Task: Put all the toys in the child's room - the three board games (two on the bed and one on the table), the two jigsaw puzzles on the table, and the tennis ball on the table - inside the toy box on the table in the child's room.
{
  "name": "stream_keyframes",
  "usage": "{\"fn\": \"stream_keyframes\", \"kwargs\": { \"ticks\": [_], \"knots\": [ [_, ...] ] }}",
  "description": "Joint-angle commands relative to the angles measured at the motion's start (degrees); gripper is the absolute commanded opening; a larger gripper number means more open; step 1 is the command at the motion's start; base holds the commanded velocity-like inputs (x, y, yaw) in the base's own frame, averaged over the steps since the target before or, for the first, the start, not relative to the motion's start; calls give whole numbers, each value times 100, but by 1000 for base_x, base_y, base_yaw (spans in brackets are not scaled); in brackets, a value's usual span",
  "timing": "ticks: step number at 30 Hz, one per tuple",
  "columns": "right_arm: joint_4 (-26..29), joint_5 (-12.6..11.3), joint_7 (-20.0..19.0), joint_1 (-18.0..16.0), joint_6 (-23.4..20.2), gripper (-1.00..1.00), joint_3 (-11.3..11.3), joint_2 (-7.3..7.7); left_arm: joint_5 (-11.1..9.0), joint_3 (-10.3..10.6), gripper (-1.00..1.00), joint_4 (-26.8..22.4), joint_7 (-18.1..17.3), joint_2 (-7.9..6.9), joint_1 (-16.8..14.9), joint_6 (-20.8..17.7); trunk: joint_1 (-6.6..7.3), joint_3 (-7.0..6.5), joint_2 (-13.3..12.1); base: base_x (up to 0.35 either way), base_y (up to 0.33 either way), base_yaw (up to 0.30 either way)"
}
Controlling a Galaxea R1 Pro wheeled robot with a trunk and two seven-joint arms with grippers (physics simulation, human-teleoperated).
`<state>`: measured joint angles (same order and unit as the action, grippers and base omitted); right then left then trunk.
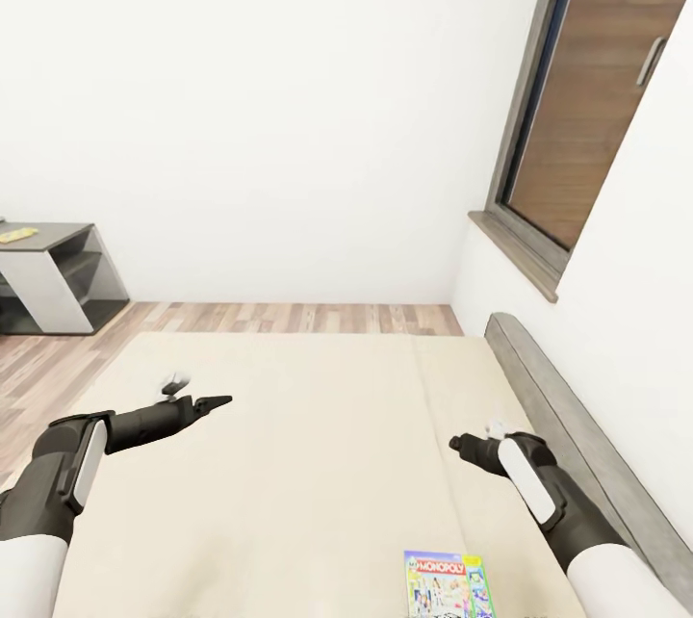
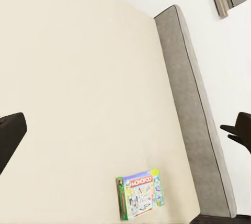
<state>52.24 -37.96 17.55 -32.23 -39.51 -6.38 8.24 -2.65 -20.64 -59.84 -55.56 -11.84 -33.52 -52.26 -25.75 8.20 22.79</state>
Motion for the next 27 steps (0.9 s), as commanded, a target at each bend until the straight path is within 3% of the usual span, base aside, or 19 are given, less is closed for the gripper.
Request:
{"fn": "stream_keyframes", "kwargs": {
  "ticks": [1, 7, 27],
  "knots": [
    [13, -57, 57, -5, 6, 100, -45, 8, -25, 27, 100, -1, 1, 26, -5, -50, -3, 22, 13, 0, 0, 0],
    [-4, -67, 49, -9, 35, 100, -111, 6, -33, 114, 100, 0, -26, 59, -5, -50, -3, 78, 13, 0, 0, 0],
    [-12, -47, 47, -5, 62, 100, -153, 7, -56, 123, 100, 6, -83, 54, 2, -47, -3, 264, 13, 0, 0, 0]
  ]
}}
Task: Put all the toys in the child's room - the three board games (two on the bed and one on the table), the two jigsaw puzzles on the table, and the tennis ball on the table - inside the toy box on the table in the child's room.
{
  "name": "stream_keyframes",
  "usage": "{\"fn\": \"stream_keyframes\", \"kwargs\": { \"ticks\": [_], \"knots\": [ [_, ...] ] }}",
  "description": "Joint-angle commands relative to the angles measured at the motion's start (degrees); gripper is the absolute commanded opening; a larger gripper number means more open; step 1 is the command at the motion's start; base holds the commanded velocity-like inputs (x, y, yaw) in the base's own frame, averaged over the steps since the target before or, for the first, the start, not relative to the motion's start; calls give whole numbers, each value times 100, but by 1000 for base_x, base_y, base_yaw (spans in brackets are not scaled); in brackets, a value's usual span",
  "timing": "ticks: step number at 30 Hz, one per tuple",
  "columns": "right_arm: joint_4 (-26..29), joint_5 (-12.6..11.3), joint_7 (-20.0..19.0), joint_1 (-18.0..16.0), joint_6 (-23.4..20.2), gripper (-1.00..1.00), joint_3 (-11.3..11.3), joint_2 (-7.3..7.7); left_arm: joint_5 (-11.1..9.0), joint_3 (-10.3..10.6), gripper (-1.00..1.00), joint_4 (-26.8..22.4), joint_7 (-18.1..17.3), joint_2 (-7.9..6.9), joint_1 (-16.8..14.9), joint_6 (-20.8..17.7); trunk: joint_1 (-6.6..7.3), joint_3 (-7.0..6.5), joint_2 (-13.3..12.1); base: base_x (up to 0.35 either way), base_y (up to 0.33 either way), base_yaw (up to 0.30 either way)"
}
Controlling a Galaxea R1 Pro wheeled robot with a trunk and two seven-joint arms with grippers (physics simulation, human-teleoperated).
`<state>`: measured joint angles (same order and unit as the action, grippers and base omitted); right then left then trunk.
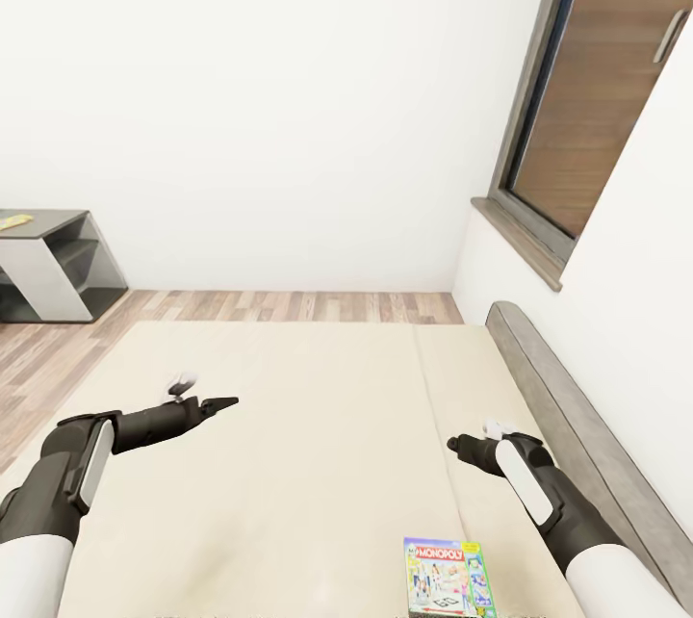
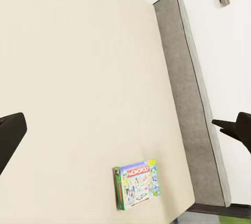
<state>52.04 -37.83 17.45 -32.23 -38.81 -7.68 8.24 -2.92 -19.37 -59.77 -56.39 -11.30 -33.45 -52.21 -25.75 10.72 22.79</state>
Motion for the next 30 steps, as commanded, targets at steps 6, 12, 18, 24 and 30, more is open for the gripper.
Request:
{"fn": "stream_keyframes", "kwargs": {
  "ticks": [6, 12, 18, 24, 30],
  "knots": [
    [8, -58, 57, -4, 9, 100, -45, 10, -33, -5, 100, 1, -63, 14, -5, -53, -3, 68, 13, 0, 0, 0],
    [6, -58, 57, -2, 13, 100, -81, 11, -26, 13, 100, 1, -489, 15, -6, -59, -3, 124, 13, 0, 0, 0],
    [-4, -49, 63, -2, 19, 100, -107, 11, -25, 28, 100, -6, -1123, -20, -4, -86, -3, 180, 13, 0, 0, 0],
    [-76, -28, 91, -2, 29, 100, -167, 12, 16, 15, 100, -29, -1985, -83, -1, -102, -3, 235, 13, 0, 0, 0],
    [-331, 287, 104, -7, 39, 100, -153, 6, 27, 13, 100, -34, -2107, -102, 4, -101, -3, 291, 13, 0, 0, 0]
  ]
}}
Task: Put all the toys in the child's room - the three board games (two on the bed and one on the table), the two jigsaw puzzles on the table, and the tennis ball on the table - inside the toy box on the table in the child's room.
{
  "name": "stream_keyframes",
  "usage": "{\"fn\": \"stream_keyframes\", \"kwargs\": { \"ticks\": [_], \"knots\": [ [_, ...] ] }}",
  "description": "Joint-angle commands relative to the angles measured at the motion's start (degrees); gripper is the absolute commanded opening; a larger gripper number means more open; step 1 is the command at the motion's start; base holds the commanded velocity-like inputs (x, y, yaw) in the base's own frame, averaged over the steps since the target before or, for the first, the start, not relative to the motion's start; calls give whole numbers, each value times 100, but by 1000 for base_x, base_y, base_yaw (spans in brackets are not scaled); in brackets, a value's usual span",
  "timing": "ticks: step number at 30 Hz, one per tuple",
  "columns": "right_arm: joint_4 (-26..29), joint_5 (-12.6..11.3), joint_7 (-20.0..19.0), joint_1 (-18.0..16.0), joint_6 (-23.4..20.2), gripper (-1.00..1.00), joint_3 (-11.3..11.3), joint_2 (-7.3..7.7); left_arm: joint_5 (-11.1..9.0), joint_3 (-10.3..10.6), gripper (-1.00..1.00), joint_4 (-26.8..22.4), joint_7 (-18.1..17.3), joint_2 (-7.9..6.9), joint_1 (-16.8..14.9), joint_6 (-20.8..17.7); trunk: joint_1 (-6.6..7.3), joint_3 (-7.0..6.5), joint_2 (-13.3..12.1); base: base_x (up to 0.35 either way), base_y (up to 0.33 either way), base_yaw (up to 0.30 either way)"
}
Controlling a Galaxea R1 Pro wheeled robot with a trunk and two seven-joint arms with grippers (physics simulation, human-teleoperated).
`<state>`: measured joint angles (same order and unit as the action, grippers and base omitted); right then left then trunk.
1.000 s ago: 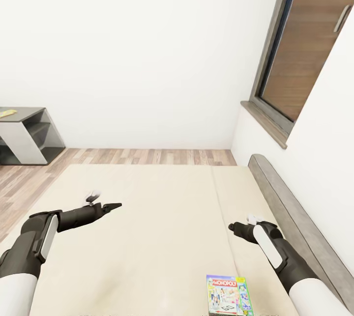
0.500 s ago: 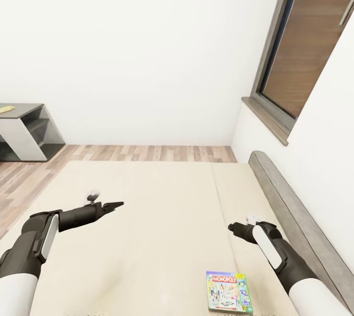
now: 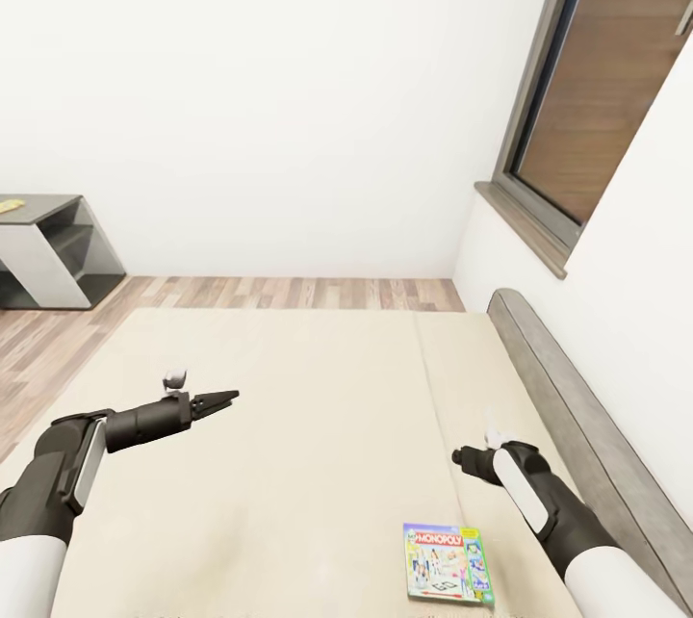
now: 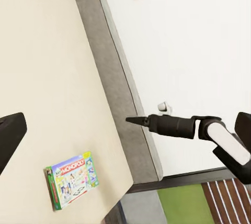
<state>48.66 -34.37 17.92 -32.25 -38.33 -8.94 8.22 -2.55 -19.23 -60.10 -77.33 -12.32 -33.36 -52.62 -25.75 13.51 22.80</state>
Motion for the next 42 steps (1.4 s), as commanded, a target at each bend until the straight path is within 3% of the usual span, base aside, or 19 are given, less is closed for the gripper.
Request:
{"fn": "stream_keyframes", "kwargs": {
  "ticks": [1, 6, 28, 42],
  "knots": [
    [-19, 15, 55, -7, -6, 100, -21, 6, -9, -1, 100, -1, -18, -3, -4, -60, -3, 21, 12, 0, 0, 0],
    [-75, 134, 45, -6, 112, 100, -13, 6, -9, -1, 100, -1, -26, -7, -2, -56, -3, 67, 12, 0, 0, 0],
    [-85, 159, 10, -9, 211, 100, -12, 5, -11, 2, 100, -1, -28, -7, 5, -56, -3, 272, 12, 0, 0, 0],
    [-86, 139, 9, -9, 203, 100, 25, 4, -42, -13, 100, -8, -51, -130, 5, -56, -3, 402, 12, 0, 0, 0]
  ]
}}
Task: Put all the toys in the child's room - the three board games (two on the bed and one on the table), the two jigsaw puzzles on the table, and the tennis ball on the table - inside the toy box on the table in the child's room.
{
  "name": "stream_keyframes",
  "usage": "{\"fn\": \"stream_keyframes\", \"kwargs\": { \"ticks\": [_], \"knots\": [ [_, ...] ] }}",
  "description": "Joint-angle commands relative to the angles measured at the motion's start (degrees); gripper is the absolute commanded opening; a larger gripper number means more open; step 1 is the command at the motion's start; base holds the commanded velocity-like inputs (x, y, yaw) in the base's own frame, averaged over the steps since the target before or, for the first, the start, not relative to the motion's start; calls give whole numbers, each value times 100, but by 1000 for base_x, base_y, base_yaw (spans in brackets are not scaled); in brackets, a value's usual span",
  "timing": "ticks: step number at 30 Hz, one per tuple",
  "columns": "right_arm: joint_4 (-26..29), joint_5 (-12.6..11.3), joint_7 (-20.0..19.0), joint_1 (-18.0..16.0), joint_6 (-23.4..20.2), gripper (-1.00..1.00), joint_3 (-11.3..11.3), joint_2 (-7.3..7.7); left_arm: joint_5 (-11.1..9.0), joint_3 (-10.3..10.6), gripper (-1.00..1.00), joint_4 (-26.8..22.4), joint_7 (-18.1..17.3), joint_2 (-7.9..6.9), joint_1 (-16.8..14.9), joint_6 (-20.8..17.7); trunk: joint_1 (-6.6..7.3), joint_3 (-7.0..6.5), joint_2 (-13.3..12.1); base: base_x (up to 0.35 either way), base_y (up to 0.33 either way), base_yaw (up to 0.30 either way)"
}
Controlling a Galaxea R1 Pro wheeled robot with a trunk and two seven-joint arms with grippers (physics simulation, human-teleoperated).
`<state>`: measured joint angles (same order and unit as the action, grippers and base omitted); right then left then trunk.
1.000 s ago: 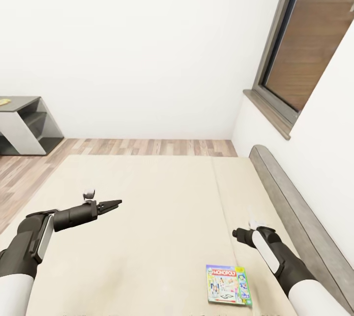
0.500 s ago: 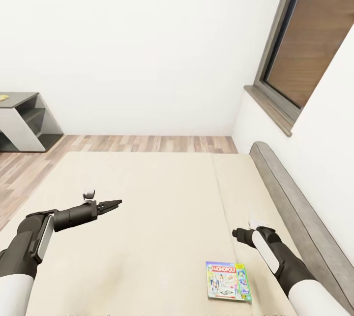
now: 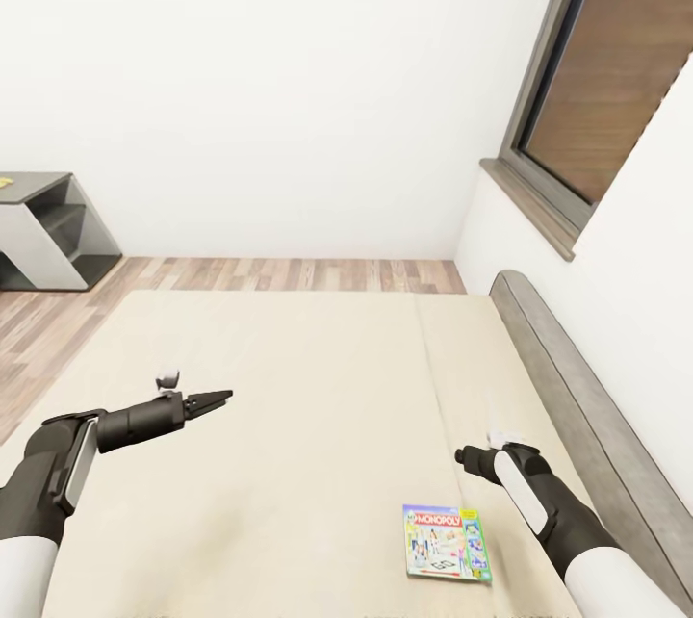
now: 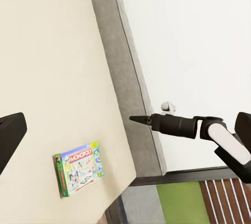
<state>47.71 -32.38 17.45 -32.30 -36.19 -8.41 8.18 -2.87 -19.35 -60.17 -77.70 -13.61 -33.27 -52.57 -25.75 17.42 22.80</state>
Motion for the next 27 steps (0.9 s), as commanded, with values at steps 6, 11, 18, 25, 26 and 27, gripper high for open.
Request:
{"fn": "stream_keyframes", "kwargs": {
  "ticks": [6, 11, 18, 25, 26, 27],
  "knots": [
    [9, -66, 49, -4, -20, 100, -36, 8, -8, -9, 100, -174, -768, -11, 12, -63, -3, 66, 11, 0, 0, 0],
    [10, -117, 44, -4, -30, 100, -34, 13, 9, 17, 100, -485, -1230, -214, 49, -51, -3, 113, 11, 0, 0, 0],
    [10, -135, 39, -4, -60, 100, -25, 16, 7, 26, 100, -541, -1230, -285, 57, -28, -3, 178, 11, 0, 0, 0],
    [10, -141, 39, -4, -76, 100, -13, 16, 17, 27, 100, -541, -1230, -289, 66, -18, -3, 243, 11, 0, 0, 0],
    [10, -140, 39, -4, -75, 100, -9, 16, 16, 27, 100, -540, -1230, -285, 66, -17, -3, 252, 11, 0, 0, 0],
    [12, -139, 39, -4, -74, 100, -8, 16, 16, 27, 100, -540, -1230, -283, 66, -17, -3, 262, 11, 0, 0, 0]
  ]
}}
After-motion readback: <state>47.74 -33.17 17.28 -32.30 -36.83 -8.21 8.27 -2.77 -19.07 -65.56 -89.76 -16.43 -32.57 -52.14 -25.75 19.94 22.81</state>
